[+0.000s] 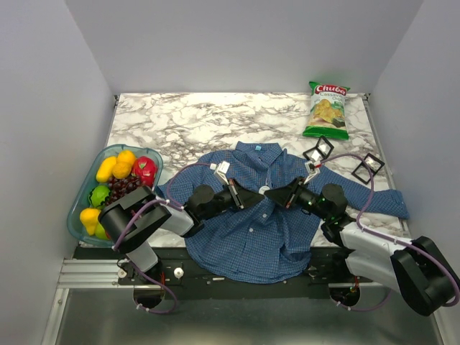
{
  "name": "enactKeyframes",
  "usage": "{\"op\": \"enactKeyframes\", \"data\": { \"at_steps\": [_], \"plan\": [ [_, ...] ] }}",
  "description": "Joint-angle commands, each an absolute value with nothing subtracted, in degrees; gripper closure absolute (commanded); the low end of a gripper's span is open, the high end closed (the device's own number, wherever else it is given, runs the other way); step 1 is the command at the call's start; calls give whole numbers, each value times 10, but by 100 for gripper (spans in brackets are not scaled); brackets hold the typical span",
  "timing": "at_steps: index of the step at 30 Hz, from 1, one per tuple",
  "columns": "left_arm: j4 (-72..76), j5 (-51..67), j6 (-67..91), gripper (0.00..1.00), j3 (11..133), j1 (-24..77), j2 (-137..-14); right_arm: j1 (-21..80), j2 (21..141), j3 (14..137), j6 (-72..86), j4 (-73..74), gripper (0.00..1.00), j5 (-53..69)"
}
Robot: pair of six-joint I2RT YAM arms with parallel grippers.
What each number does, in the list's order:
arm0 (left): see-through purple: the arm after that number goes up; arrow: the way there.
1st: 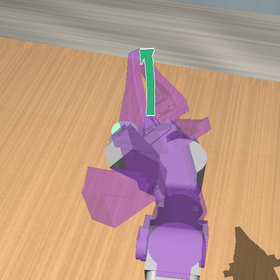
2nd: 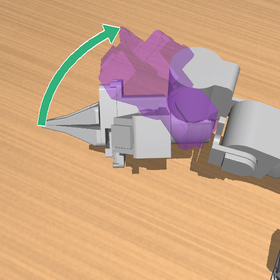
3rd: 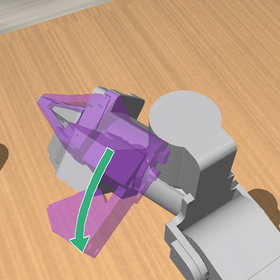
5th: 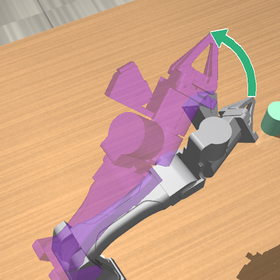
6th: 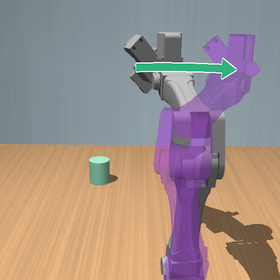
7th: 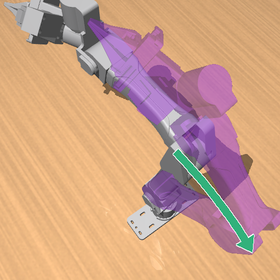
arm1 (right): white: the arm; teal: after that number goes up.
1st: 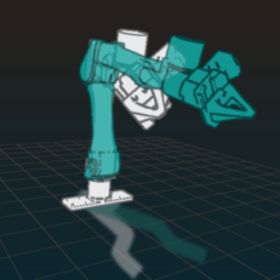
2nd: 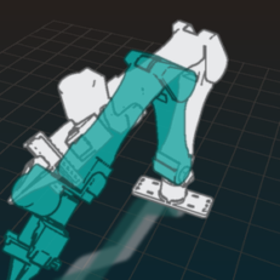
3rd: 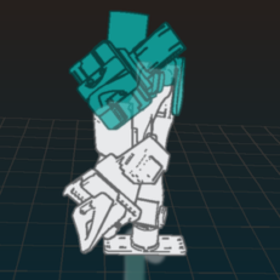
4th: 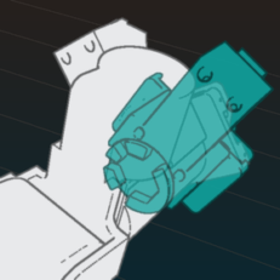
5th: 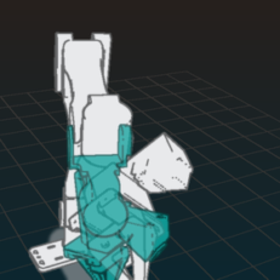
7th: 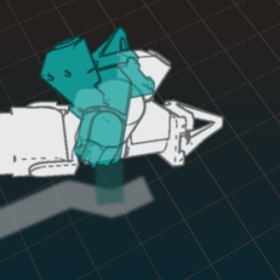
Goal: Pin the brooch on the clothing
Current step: Pin the brooch to the clothes.
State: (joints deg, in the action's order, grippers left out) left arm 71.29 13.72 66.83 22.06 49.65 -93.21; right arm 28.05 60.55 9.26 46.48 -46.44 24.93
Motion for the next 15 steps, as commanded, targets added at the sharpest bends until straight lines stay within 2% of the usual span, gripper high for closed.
{"op": "enactKeyframes", "data": {
  "at_steps": [1, 15],
  "plan": [
    [764, 157, 674, 100, 229, 513, -940, 287, 588, 98, 458, -456, 66, 252],
    [770, 156, 686, 100, 231, 513, -951, 287, 577, 100, 449, -438, 66, 252]
  ]
}}
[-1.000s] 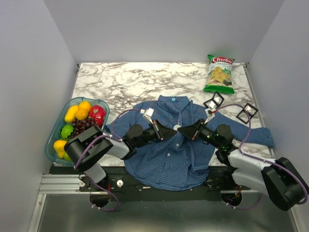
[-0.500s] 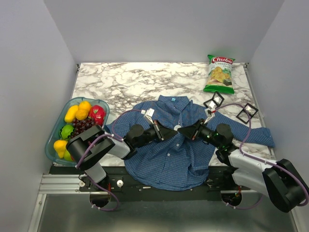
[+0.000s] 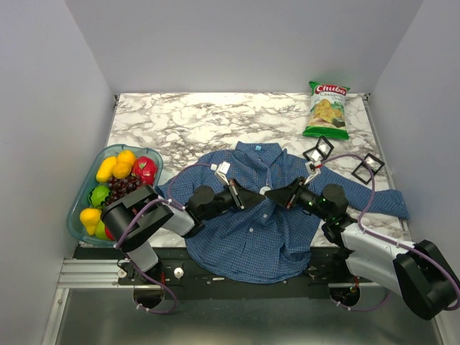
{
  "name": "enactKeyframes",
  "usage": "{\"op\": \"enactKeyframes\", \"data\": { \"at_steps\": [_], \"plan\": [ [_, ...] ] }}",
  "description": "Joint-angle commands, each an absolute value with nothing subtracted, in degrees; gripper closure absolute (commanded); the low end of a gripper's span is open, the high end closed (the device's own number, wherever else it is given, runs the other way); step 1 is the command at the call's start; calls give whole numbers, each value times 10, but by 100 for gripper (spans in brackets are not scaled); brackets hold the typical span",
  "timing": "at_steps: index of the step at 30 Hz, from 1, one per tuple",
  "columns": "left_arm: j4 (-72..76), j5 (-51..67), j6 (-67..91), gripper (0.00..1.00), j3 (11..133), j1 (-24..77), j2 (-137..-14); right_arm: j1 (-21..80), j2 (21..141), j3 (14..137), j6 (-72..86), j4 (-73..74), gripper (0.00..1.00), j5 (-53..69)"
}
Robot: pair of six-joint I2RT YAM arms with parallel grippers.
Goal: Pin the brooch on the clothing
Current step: Pin the brooch to the clothes.
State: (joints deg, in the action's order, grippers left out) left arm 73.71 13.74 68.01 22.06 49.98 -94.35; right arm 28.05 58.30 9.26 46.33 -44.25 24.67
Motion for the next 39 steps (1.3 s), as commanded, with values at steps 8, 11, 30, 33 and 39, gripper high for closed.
{"op": "enactKeyframes", "data": {
  "at_steps": [8, 11, 30, 33, 39],
  "plan": [
    [746, 162, 695, 100, 247, 513, -956, 287, 585, 105, 444, -431, 66, 261],
    [743, 163, 701, 100, 249, 513, -957, 287, 584, 105, 444, -430, 66, 261],
    [744, 170, 670, 100, 250, 514, -942, 287, 593, 119, 445, -391, 67, 249],
    [732, 168, 650, 100, 248, 515, -931, 287, 596, 119, 451, -386, 67, 243],
    [682, 165, 605, 100, 252, 522, -899, 287, 597, 121, 462, -363, 69, 224]
  ]
}}
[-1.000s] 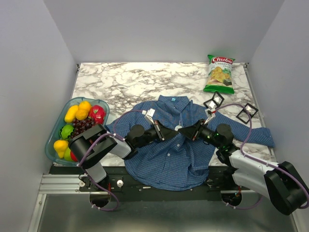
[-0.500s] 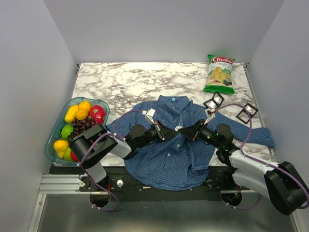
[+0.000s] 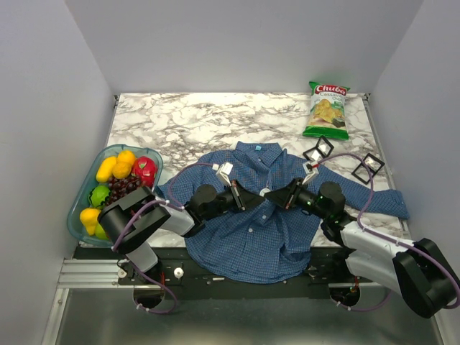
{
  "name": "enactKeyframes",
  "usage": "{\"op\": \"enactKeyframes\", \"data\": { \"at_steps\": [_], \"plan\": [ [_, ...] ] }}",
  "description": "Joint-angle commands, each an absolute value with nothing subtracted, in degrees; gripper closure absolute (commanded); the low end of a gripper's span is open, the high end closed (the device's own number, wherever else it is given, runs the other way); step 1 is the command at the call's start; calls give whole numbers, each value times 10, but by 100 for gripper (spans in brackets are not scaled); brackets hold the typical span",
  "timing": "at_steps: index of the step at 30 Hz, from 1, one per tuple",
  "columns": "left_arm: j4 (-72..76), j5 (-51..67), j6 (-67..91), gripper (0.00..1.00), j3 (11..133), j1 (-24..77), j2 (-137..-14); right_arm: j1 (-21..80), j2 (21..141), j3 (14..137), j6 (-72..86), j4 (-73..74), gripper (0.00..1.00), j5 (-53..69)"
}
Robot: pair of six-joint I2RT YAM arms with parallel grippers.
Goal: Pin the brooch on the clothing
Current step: Pin the brooch to the clothes.
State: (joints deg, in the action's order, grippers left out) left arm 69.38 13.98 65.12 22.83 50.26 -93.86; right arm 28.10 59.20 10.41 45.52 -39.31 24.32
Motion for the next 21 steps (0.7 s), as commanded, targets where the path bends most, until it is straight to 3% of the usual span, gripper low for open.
{"op": "enactKeyframes", "data": {
  "at_steps": [1, 21],
  "plan": [
    [673, 165, 595, 100, 253, 523, -897, 287, 595, 120, 463, -363, 69, 222],
    [703, 140, 632, 100, 216, 524, -898, 275, 498, 101, 459, -315, 69, 159]
  ]
}}
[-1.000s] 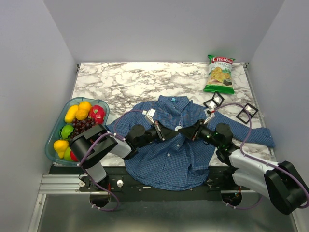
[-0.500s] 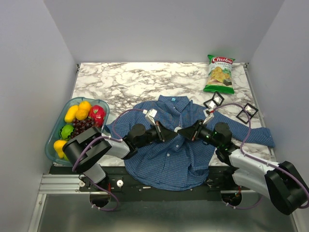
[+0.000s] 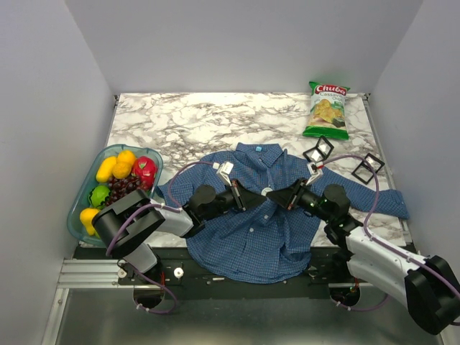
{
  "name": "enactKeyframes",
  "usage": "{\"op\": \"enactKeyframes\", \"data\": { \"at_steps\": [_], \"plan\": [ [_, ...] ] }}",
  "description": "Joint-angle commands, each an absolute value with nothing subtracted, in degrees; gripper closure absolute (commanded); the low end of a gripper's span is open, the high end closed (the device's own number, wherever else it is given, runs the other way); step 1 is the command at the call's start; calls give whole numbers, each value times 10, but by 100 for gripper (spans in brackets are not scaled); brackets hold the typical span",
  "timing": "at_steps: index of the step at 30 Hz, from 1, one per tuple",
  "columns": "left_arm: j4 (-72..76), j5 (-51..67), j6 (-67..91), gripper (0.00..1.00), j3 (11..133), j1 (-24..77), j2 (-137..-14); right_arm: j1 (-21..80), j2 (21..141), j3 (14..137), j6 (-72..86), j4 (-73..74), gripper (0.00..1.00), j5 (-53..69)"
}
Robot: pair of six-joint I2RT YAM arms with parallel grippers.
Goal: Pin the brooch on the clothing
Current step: Pin the brooch to the clothes.
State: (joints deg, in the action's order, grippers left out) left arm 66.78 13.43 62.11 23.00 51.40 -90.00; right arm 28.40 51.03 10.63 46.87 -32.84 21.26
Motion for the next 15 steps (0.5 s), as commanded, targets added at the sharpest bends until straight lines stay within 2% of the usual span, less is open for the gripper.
{"op": "enactKeyframes", "data": {
  "at_steps": [1, 12, 15],
  "plan": [
    [706, 140, 635, 100, 216, 524, -899, 275, 497, 100, 458, -314, 69, 157],
    [703, 128, 646, 100, 207, 523, -903, 271, 474, 99, 452, -294, 69, 150],
    [679, 127, 637, 100, 214, 523, -902, 271, 467, 106, 443, -280, 67, 158]
  ]
}}
